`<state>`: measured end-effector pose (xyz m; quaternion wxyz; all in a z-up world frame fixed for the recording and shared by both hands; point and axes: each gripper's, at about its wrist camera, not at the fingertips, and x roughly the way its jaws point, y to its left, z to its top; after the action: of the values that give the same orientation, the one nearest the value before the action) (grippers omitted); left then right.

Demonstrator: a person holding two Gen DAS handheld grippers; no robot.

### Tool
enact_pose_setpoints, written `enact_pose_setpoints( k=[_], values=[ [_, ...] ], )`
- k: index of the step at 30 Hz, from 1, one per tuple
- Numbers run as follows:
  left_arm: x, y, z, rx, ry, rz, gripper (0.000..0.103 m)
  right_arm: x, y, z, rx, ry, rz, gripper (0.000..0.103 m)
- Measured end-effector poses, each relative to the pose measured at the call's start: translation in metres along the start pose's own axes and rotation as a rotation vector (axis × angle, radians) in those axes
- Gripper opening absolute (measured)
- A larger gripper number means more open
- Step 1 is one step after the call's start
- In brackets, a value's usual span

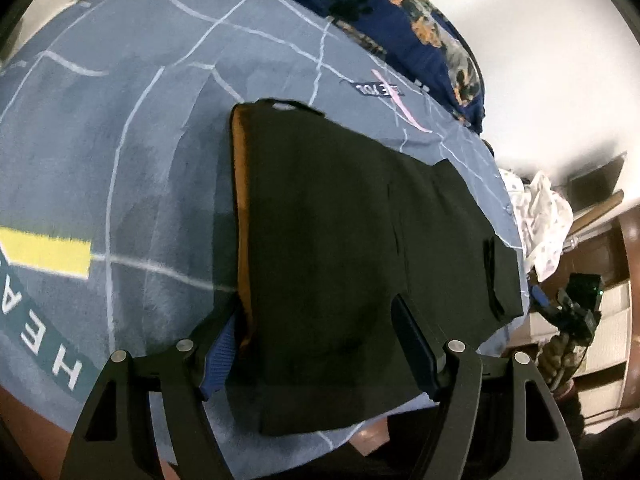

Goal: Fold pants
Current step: 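Move the left tool to the trousers waist edge, rolling it sideways, then grasp the orange-lined trousers edge with the left tool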

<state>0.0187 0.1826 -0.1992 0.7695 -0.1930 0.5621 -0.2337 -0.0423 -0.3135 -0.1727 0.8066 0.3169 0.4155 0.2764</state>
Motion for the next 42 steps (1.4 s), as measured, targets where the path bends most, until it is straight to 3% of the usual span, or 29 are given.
enact_pose_setpoints(
  k=[4, 5, 6, 7, 12, 17, 22, 27, 33, 38, 42],
  values=[
    [0.003, -0.015, 0.004, 0.103, -0.065, 0.077, 0.069, 0.004, 0.002, -0.002, 0.000, 0.013, 0.005, 0.055],
    [0.003, -0.022, 0.003, 0.130, -0.084, 0.115, 0.053, 0.006, 0.002, -0.002, 0.000, 0.018, 0.005, 0.055],
    [0.005, -0.025, 0.004, 0.144, -0.088, 0.143, 0.045, 0.007, 0.003, -0.003, -0.002, 0.021, 0.005, 0.055],
    [0.007, -0.029, 0.004, 0.151, -0.089, 0.163, 0.044, 0.009, 0.004, -0.004, -0.006, 0.027, 0.005, 0.055],
    [-0.003, -0.019, 0.006, 0.096, -0.097, 0.117, 0.030, 0.015, 0.004, -0.005, -0.006, 0.039, 0.007, 0.056],
    [-0.018, -0.014, 0.012, 0.023, -0.119, -0.045, 0.029, 0.021, 0.006, -0.006, -0.014, 0.051, 0.012, 0.056],
    [-0.005, -0.014, 0.016, 0.063, -0.050, 0.012, 0.029, 0.024, 0.006, -0.007, -0.012, 0.057, 0.012, 0.057],
    [0.005, -0.003, 0.019, 0.042, -0.011, 0.006, 0.035, 0.024, 0.005, -0.008, -0.009, 0.055, 0.013, 0.058],
    [0.013, -0.015, 0.012, 0.117, -0.035, 0.122, 0.043, 0.028, 0.004, -0.008, -0.006, 0.068, 0.007, 0.059],
    [0.013, -0.043, 0.003, 0.212, -0.100, 0.280, 0.027, 0.032, 0.005, -0.009, -0.004, 0.075, 0.003, 0.059],
    [-0.001, -0.068, -0.001, 0.249, -0.167, 0.337, 0.021, 0.035, 0.006, -0.008, -0.005, 0.077, 0.005, 0.059]
  ],
)
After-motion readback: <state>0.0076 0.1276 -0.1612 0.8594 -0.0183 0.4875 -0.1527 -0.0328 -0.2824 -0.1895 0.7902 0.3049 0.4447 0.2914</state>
